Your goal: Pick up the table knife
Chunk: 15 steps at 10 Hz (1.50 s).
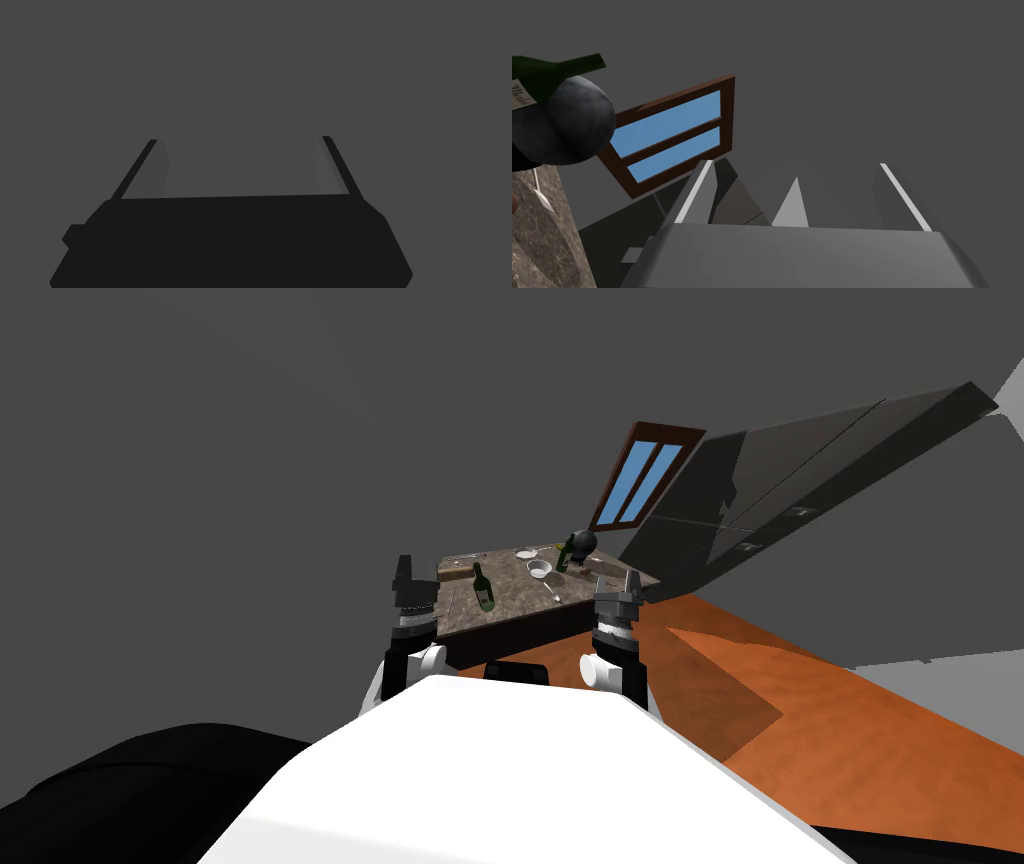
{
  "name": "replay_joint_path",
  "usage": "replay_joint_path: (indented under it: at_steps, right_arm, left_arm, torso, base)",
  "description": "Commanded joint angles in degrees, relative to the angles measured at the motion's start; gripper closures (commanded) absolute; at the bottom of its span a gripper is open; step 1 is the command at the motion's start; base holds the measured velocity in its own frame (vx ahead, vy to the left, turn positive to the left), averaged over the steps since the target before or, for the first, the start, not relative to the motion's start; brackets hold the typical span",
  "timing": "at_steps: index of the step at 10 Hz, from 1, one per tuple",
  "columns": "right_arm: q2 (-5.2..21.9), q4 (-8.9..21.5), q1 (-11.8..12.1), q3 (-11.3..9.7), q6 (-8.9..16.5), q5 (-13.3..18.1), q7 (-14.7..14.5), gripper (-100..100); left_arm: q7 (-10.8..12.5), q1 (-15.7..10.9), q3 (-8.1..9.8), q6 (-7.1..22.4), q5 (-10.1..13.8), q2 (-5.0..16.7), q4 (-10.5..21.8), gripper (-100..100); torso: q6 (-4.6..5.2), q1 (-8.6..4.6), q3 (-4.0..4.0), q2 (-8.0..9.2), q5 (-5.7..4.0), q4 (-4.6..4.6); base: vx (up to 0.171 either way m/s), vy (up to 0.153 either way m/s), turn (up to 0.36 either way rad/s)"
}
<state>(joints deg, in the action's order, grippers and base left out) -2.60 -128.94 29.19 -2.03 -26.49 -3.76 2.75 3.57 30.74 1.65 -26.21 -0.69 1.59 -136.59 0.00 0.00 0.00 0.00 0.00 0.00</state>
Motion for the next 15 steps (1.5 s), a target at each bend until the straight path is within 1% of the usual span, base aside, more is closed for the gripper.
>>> replay_joint_path:
  at_steps: [1, 3, 5, 9, 10, 15]
  right_arm:
    - [0.0, 0.0, 0.0, 0.0, 0.0, 0.0, 0.0, 0]
    - [0.01, 0.0, 0.0, 0.0, 0.0, 0.0, 0.0, 0]
    - [0.0, 0.0, -0.01, 0.0, 0.0, 0.0, 0.0, 0]
    - [0.0, 0.0, 0.0, 0.0, 0.0, 0.0, 0.0, 0]
    - [0.0, 0.0, -0.01, 0.0, 0.0, 0.0, 0.0, 0]
    - [0.0, 0.0, 0.0, 0.0, 0.0, 0.0, 0.0, 0]
  left_arm:
    - [0.69, 0.15, 0.48, 0.47, -0.13, 1.91, 1.18, -100]
    - [1.61, 0.27, 1.2, 1.09, -0.31, 4.19, 2.76, -100]
    - [2.75, 0.45, 2.12, 1.93, -0.54, 6.92, 4.81, -100]
    - [5.16, 1.36, 4.55, 4.27, -1.01, 13.27, 9.95, -100]
    - [5.16, 1.36, 4.55, 4.27, -1.01, 13.58, 9.95, -100]
    - [7.39, 4.03, 7.45, 8.42, -1.16, 23.18, 17.56, -100]
  torso:
    - [0.0, 0.0, 0.0, 0.0, 0.0, 0.0]
    - [0.0, 0.25, 0.06, 0.11, 0.06, 0.02]
    - [0.01, 0.22, 0.08, 0.14, 0.05, 0.03]
    - [0.01, 0.09, 0.05, 0.09, 0.02, 0.02]
    - [0.01, 0.06, 0.05, 0.08, 0.02, 0.02]
    - [0.01, -0.07, 0.0, 0.0, -0.01, 0.0]
  base:
    - [-0.017, 0.042, -0.021]
    - [-0.035, 0.063, -0.055]
    - [-0.033, 0.041, -0.094]
    - [-0.023, 0.015, -0.126]
    - [-0.013, 0.002, -0.057]
    - [-0.005, -0.024, -0.185]
